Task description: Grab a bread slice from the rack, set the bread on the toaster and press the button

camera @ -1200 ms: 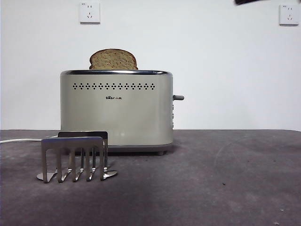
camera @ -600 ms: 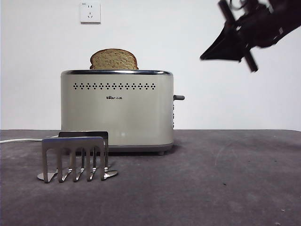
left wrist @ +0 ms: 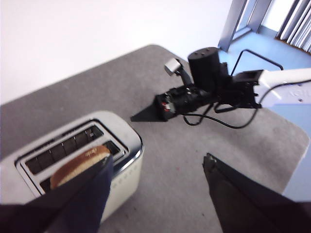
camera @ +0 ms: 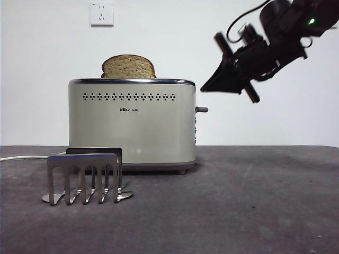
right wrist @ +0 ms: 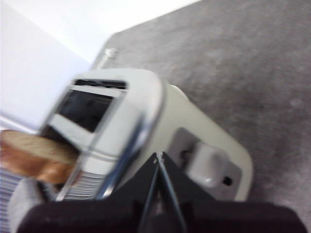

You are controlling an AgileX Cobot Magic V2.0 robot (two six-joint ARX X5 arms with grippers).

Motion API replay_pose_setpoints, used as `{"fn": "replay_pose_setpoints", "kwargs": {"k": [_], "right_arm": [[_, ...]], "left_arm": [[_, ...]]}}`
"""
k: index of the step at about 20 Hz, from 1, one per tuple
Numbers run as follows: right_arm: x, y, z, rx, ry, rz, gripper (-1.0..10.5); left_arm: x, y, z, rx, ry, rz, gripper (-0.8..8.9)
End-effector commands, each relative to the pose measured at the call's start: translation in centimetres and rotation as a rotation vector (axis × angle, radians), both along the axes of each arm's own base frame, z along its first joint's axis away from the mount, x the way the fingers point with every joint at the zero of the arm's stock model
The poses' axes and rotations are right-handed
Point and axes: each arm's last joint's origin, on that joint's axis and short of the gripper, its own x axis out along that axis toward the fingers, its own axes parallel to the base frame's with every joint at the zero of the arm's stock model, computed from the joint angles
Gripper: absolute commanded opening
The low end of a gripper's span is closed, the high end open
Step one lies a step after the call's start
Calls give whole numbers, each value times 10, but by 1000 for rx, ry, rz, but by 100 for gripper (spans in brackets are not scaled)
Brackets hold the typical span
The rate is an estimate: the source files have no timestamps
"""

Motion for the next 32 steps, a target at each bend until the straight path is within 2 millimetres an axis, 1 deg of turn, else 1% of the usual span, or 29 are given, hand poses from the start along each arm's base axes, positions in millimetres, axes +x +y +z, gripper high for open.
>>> {"fn": "replay_pose_setpoints", "kwargs": {"k": [1, 6, 9, 14, 18, 20, 32], "right_arm": [[5, 5, -9, -24, -17, -4, -13], [9, 6, -23, -57, -7, -13, -13], [14, 6, -40, -75, 29, -29, -13], [16, 7, -64, -113, 85, -10, -13], [15, 5, -86, -212, 148, -22, -13], [14, 4, -89, -221, 158, -13, -13], [14, 4, -89, -219, 163, -10, -13]], "left_arm": [[0, 0, -3, 2, 28, 0, 314], [0, 0, -3, 4, 31, 1, 314], [0, 0, -3, 5, 30, 1, 314], [0, 0, -4, 8, 32, 1, 314], [-1, 0, -4, 10, 36, 1, 314], [-1, 0, -5, 12, 40, 1, 314], [-1, 1, -5, 18, 48, 4, 314]]}}
